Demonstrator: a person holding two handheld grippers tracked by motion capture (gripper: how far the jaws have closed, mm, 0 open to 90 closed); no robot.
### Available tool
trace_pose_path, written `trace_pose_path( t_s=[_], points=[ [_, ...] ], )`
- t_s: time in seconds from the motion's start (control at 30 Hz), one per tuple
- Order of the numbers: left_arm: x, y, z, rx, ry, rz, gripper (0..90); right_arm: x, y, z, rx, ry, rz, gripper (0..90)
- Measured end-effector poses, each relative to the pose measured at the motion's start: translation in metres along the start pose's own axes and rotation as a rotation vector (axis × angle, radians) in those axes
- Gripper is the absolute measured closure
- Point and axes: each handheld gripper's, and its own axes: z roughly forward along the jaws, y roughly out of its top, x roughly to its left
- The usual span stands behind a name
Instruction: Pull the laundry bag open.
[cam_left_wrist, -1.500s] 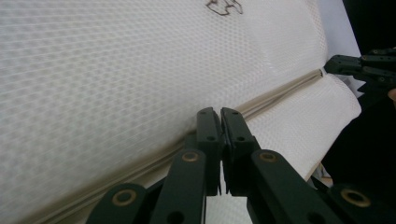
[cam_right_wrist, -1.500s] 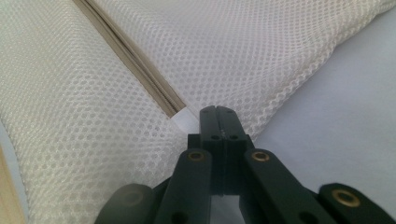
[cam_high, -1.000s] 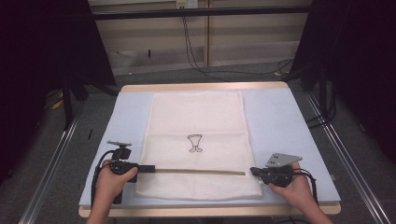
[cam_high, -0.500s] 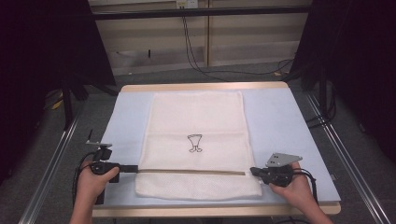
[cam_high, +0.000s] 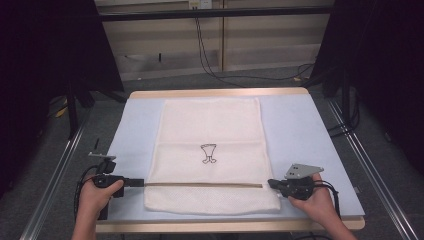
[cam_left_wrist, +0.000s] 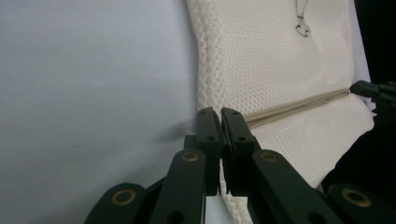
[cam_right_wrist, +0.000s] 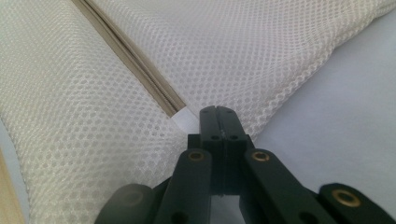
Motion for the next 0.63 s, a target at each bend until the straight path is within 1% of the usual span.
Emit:
trace_pose_path(
  t_s=[0.03,0.07,0.1,0.13,0.17,0.2,0.23,0.27,0.3,0.33,0.37,0.4,0.43,0.47,0.5,0.53,0.57,0.63],
  points=[
    [-0.001,0.0,-0.002,-0.031,0.016,0.022,84.0,0.0,0.0,0.0,-0.001,0.0,0.0,90.0],
    [-0.002,0.001,-0.006,-0.069,0.03,0.047,78.8,-0.001,0.0,0.0,-0.004,0.001,-0.008,90.0],
    [-0.004,0.001,-0.008,-0.102,0.032,0.047,72.1,-0.001,0.001,-0.003,-0.002,0.005,-0.012,87.9],
    [-0.006,0.002,-0.013,-0.154,0.047,0.07,65.8,-0.003,0.003,-0.005,-0.01,0.009,-0.011,78.5],
    [-0.008,0.002,-0.014,-0.186,0.059,0.083,63.8,-0.006,0.007,-0.01,-0.049,-0.015,0.007,67.8],
    [-0.01,0.003,-0.016,-0.23,0.107,0.123,61.0,-0.008,0.009,-0.014,-0.081,-0.035,0.032,61.5],
    [-0.012,0.003,-0.014,-0.283,0.144,0.14,53.1,-0.014,0.011,-0.018,-0.127,-0.061,0.063,51.8],
    [-0.01,0.005,-0.012,-0.355,0.229,0.218,44.5,-0.018,0.012,-0.02,-0.146,-0.089,0.08,44.6],
    [-0.01,0.006,-0.01,-0.39,0.281,0.255,34.0,-0.026,0.011,-0.02,-0.147,-0.151,0.095,35.6],
    [-0.008,0.007,-0.008,-0.411,0.343,0.291,30.3,-0.03,0.01,-0.02,-0.134,-0.183,0.101,32.0],
    [-0.007,0.008,-0.007,-0.411,0.373,0.298,28.9,-0.036,0.007,-0.019,-0.11,-0.208,0.101,29.6],
    [-0.005,0.009,-0.005,-0.424,0.4,0.302,27.5,-0.04,0.005,-0.018,-0.098,-0.222,0.11,26.7],
    [-0.004,0.009,-0.004,-0.434,0.412,0.308,24.9,-0.044,0.002,-0.017,-0.054,-0.243,0.155,24.7],
    [-0.002,0.009,-0.003,-0.435,0.433,0.319,23.5,-0.047,0.0,-0.017,-0.031,-0.246,0.175,23.6],
    [-0.001,0.01,-0.003,-0.432,0.446,0.329,22.9,-0.05,-0.002,-0.016,-0.002,-0.25,0.201,21.3],
    [0.001,0.01,-0.002,-0.424,0.465,0.335,22.6,-0.052,-0.003,-0.016,0.013,-0.257,0.209,19.9],
    [0.002,0.011,0.0,-0.411,0.468,0.337,22.0,-0.055,-0.004,-0.016,0.025,-0.268,0.204,19.3],
    [0.003,0.011,0.002,-0.396,0.482,0.345,20.9,-0.059,-0.005,-0.015,0.027,-0.279,0.213,17.7]
  ],
)
